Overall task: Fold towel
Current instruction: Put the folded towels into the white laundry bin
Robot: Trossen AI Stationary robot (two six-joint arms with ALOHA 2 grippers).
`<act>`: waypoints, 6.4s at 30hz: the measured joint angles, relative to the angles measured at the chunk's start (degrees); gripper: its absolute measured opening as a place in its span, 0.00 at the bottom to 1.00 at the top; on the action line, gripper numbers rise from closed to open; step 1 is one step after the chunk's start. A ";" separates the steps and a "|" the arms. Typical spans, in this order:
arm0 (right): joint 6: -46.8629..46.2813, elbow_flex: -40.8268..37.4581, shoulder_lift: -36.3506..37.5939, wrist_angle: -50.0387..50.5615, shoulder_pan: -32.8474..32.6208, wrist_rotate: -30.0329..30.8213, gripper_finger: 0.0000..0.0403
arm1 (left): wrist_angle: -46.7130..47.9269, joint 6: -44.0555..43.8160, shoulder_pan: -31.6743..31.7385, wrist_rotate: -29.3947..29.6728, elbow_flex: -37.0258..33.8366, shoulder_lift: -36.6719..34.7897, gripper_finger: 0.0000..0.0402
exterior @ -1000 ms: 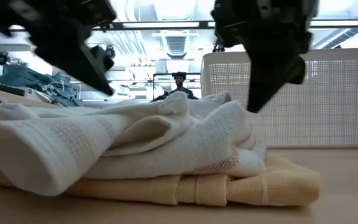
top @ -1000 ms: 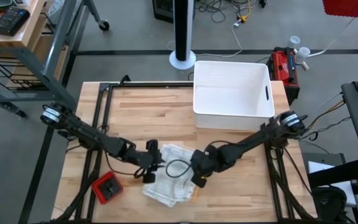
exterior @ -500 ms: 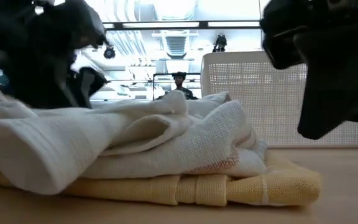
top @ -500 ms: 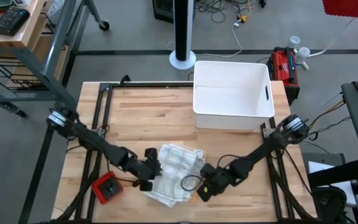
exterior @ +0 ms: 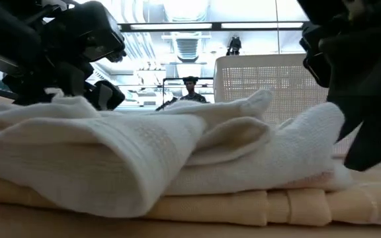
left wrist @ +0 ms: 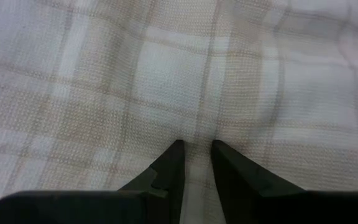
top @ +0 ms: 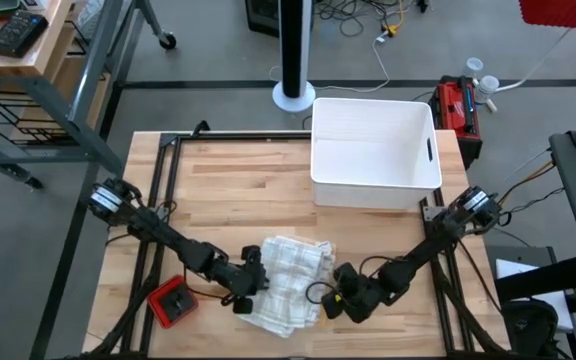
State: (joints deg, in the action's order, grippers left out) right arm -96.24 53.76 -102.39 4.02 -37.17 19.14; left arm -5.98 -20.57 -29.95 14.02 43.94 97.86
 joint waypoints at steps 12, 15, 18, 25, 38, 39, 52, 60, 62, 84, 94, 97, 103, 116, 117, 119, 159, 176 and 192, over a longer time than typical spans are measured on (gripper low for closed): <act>-1.84 -0.40 0.20 0.13 0.24 1.87 0.74 | -1.62 -1.43 0.00 -0.07 0.11 0.11 0.19; -2.33 -0.44 -0.04 0.08 0.85 2.19 0.79 | -1.92 -1.45 0.00 -0.07 0.15 0.40 0.19; -3.56 -0.56 -0.05 -0.09 1.28 2.92 0.80 | -3.24 -1.89 0.00 -0.38 0.27 1.88 0.19; -6.22 -0.79 -0.13 -3.00 1.74 4.55 0.80 | -11.46 -2.98 -0.06 -2.03 0.42 6.21 0.19; 1.64 -1.18 -1.73 -15.53 4.45 4.00 0.80 | -11.78 -2.22 -0.07 -1.64 0.28 6.32 0.19; 3.52 -1.18 -1.95 -17.72 4.59 3.04 0.80 | -11.78 -2.22 -0.07 -1.63 0.28 6.32 0.19; 11.93 -1.61 -1.99 -21.25 1.92 4.72 0.80 | -11.77 -2.21 -0.07 -1.21 0.25 6.36 0.19; 12.52 -6.02 -2.01 -33.60 1.36 9.49 0.79 | -12.53 -2.57 -0.07 -1.07 0.15 6.43 0.19; 12.37 -6.72 -1.99 -36.69 1.41 10.99 0.79 | -12.97 -2.66 -0.07 -1.05 0.12 6.46 0.19; 7.27 -5.02 -2.93 -23.58 5.96 4.86 0.77 | -14.51 -2.46 0.41 1.30 0.08 6.56 0.19; 11.36 -1.61 -6.73 -23.98 7.84 5.90 0.63 | -14.64 -2.46 0.56 1.51 0.09 6.54 0.19; 11.37 -0.90 -8.34 -24.04 8.00 6.02 0.48 | -14.79 -2.46 0.59 1.71 0.09 6.51 0.19; 15.21 -0.65 -8.68 -25.34 7.91 6.14 0.21 | -14.81 -2.17 0.59 1.90 0.09 6.34 0.19; 21.33 -0.72 0.83 -25.79 7.98 5.24 0.21 | -6.46 0.38 0.43 4.79 0.20 -6.44 0.19; 22.02 -0.72 1.90 -25.68 8.05 5.26 0.21 | -4.73 0.40 0.35 5.67 0.20 -8.17 0.19; 23.58 -0.72 4.27 -25.66 8.15 5.28 0.21 | -1.10 0.42 -0.05 8.29 0.20 -11.51 0.19; 70.40 37.03 36.91 18.18 29.80 9.75 0.21 | 12.93 11.67 -1.25 25.63 1.73 -32.61 0.19; 74.28 32.41 34.43 30.81 53.05 9.04 0.21 | 14.66 18.80 1.53 29.04 4.76 -34.74 0.19; 70.00 2.95 46.81 10.14 65.39 -5.09 0.21 | 20.74 12.91 1.66 28.83 4.06 -35.12 0.19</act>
State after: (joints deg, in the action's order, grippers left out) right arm -26.24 56.71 -55.58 14.16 28.23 14.05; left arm 14.76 -7.66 -28.29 42.85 48.00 62.74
